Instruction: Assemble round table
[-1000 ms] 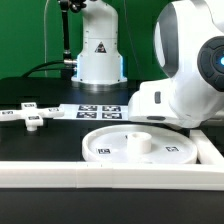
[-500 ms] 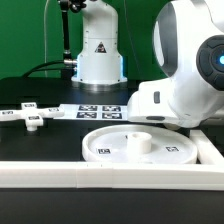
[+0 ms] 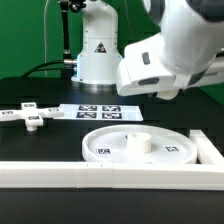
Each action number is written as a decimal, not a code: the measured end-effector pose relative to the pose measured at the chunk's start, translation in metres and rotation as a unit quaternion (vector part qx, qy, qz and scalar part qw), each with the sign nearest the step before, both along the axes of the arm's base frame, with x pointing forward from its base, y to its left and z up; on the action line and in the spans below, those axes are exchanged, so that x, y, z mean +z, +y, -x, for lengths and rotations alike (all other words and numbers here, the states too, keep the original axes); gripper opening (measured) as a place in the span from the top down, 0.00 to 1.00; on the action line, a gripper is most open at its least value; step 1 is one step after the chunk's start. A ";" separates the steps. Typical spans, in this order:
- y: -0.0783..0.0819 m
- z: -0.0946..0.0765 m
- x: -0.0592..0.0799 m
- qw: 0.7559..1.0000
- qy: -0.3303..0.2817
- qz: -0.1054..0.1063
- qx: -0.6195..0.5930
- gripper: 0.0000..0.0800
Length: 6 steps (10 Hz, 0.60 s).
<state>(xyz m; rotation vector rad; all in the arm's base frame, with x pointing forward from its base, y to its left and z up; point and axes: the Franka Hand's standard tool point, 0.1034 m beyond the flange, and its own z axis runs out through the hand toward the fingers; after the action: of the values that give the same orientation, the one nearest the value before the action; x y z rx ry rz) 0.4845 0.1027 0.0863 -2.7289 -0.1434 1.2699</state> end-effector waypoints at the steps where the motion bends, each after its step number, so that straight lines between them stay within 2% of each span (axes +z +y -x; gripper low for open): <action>1: 0.000 -0.001 -0.003 1.000 -0.011 0.000 -0.002 0.49; 3: 0.000 -0.001 -0.005 1.000 -0.011 0.000 -0.002 0.49; 5: -0.006 -0.024 -0.010 0.996 -0.085 -0.023 0.009 0.49; 6: -0.008 -0.036 -0.001 0.992 -0.123 -0.035 0.019 0.49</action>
Offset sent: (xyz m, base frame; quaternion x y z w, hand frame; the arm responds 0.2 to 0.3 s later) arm 0.0000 0.0000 0.0000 0.0000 0.1938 0.0000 0.9810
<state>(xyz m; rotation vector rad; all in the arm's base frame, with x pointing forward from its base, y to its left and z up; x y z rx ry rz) 0.5207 0.0942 0.0855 -2.8231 -0.2608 0.9142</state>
